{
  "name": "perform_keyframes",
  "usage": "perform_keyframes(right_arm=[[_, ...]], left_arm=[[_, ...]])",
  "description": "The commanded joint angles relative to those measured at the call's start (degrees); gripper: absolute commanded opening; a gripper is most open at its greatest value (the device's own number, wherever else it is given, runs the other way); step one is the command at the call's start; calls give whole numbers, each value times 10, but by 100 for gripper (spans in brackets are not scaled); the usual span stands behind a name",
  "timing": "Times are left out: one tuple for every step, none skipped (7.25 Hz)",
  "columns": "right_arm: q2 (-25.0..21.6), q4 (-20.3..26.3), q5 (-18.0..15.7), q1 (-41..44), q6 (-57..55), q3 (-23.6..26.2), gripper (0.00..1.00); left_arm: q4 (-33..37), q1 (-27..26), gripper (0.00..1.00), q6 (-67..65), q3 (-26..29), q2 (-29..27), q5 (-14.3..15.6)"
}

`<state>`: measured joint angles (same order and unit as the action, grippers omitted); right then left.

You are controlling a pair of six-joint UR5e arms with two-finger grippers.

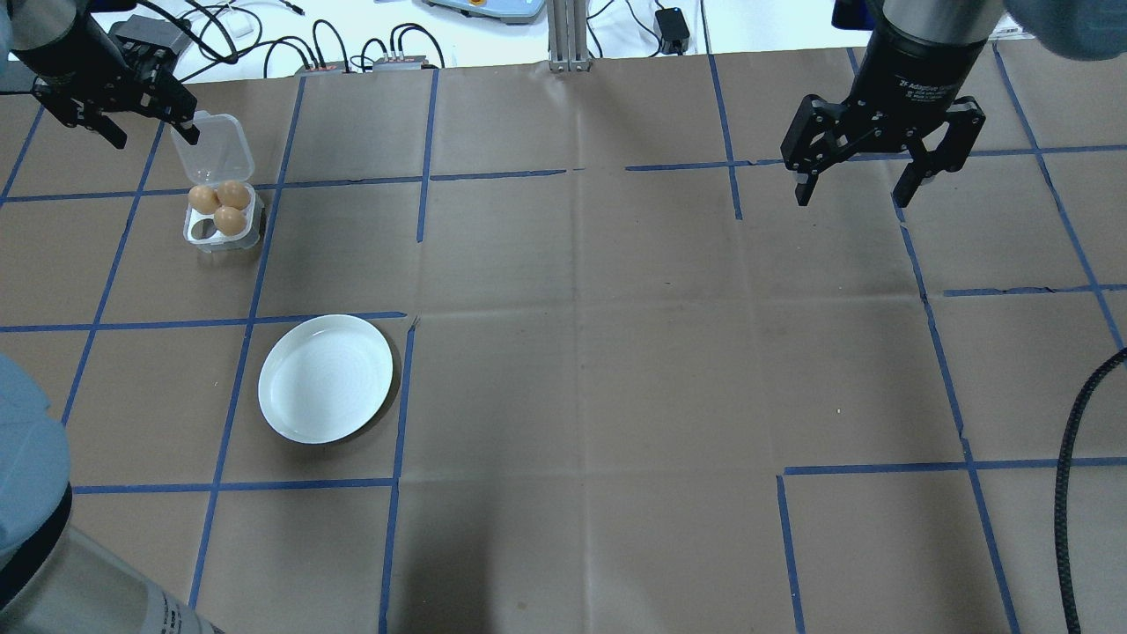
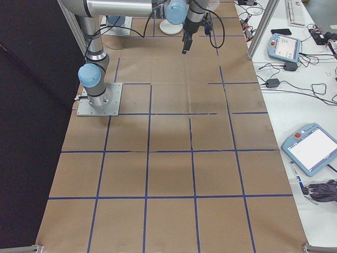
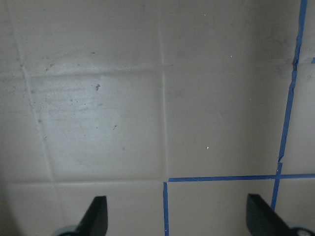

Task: Place egg on plate

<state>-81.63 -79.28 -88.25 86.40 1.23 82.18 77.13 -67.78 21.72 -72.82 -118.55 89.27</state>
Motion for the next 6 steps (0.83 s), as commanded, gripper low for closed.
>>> perform_keyframes(right_arm=[[0, 0, 0, 0, 0, 0, 100], [0, 0, 0, 0, 0, 0, 100], [1, 0, -1, 0, 0, 0, 100], [0, 0, 0, 0, 0, 0, 100], [0, 0, 0, 0, 0, 0, 100], [0, 0, 0, 0, 0, 0, 100]], left_arm=[[-18, 5, 99, 1, -8, -43, -1], [-49, 5, 99, -2, -20, -58, -1], [-101, 5, 99, -1, -34, -73, 0], [-119, 5, 99, 0, -42, -88, 0], [-121, 4, 98, 0, -44, -94, 0], [-122, 4, 97, -2, -48, -98, 0]])
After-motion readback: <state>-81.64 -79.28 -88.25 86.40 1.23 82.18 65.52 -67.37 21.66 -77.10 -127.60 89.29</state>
